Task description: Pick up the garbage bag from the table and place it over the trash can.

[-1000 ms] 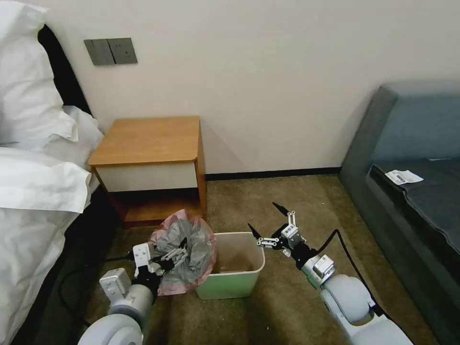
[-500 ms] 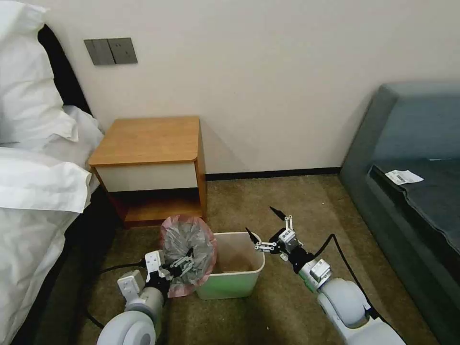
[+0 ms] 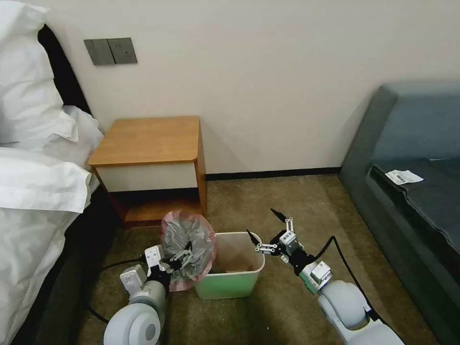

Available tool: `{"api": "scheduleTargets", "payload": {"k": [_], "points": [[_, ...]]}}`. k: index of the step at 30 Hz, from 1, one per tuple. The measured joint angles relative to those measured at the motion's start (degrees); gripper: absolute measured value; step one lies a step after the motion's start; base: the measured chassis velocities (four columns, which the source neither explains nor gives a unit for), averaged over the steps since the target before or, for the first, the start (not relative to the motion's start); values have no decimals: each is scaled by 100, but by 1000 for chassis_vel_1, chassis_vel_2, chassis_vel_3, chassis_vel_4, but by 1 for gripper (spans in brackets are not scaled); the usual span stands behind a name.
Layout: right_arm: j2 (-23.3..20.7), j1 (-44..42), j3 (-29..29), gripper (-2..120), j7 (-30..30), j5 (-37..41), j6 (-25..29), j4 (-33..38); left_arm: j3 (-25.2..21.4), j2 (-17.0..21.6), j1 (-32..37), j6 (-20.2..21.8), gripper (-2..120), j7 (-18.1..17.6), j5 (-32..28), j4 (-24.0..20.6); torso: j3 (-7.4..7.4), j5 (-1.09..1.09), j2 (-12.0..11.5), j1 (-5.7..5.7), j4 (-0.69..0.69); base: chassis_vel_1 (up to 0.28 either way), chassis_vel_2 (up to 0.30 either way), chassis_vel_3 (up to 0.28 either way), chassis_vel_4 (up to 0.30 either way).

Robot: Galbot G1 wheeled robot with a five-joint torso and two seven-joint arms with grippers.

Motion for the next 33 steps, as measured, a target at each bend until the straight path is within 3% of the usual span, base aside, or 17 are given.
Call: {"api": "scheduleTargets", "payload": {"k": [11,33], "points": [[1,49,-17,100,0,-3,2,-9,-19,16,165,103,100,-34,-79,-319,0,0,0,0,0,0,0,0,0],[24,36,-37,100,0,-28,32,-42,19,-96,-116,94,94,-88,3,476,0,-1,0,0,0,0,0,0,0]]}}
